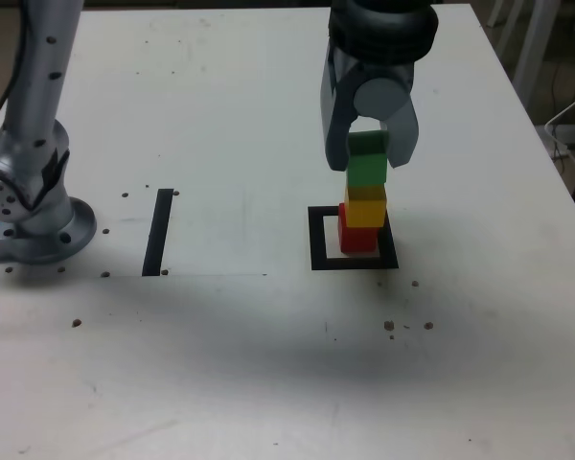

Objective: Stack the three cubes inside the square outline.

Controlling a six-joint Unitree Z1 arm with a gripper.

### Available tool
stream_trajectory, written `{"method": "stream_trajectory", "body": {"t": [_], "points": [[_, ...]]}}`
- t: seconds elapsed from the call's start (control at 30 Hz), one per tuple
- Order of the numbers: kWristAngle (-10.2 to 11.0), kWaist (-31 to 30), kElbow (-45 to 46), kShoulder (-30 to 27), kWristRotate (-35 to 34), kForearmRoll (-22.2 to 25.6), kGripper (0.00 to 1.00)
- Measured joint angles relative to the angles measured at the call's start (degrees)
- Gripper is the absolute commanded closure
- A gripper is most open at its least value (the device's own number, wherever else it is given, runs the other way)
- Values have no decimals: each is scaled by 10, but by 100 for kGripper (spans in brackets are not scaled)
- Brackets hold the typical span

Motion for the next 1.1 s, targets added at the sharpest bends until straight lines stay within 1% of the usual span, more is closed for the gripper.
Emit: {"method": "stream_trajectory", "body": {"t": [0.17, 0.27, 0.5, 0.67, 0.8, 0.87, 0.93, 0.97, 1.1], "points": [[3, 2, 3, 0, 0, -1, 82], [0, 2, 5, 0, 0, -1, 81], [-16, 2, 11, 1, 0, -1, 71], [-17, 2, 11, 4, 0, -1, 66], [-17, 2, 11, 5, 0, -4, 66], [-17, 2, 11, 5, 0, -5, 63], [-17, 2, 11, 5, 0, -7, 56], [-17, 2, 11, 5, 1, -8, 51], [-17, 2, 12, 5, 4, -11, 20]]}}
